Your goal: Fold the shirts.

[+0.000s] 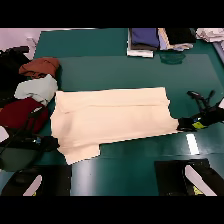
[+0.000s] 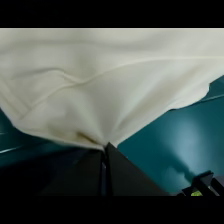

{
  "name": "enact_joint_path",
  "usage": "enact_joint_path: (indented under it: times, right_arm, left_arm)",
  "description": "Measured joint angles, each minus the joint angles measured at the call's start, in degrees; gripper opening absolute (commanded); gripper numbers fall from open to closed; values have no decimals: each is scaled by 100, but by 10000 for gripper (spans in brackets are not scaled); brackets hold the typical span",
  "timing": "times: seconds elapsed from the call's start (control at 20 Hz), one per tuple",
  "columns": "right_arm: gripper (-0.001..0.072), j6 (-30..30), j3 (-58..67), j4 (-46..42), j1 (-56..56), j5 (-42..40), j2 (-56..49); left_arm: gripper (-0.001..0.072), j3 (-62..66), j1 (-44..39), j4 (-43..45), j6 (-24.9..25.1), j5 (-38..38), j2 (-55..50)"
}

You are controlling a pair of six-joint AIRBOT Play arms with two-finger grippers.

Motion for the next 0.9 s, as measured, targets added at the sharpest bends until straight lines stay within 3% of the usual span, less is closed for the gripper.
enact_joint_path:
  times: [0.15,0.3,0.75,0.8,0.85,0.9]
  right_arm:
    - [15,72,417,-184,72,96,188]
    - [15,109,1005,-267,310,-13,-203]
    - [18,339,3040,-223,695,-446,-2806]
    - [40,343,3230,-127,691,-468,-3032]
    - [224,348,3436,13,680,-485,-3246]
    - [365,341,3617,140,673,-518,-3425]
  left_arm:
    - [22,256,0,4,142,-59,-111]
    - [22,675,0,127,352,435,-699]
    - [26,2546,-2,780,693,2186,-3412]
    - [159,2656,-2,804,713,2337,-3635]
    - [480,2734,-2,837,717,2468,-3810]
    - [567,2787,0,885,719,2551,-3934]
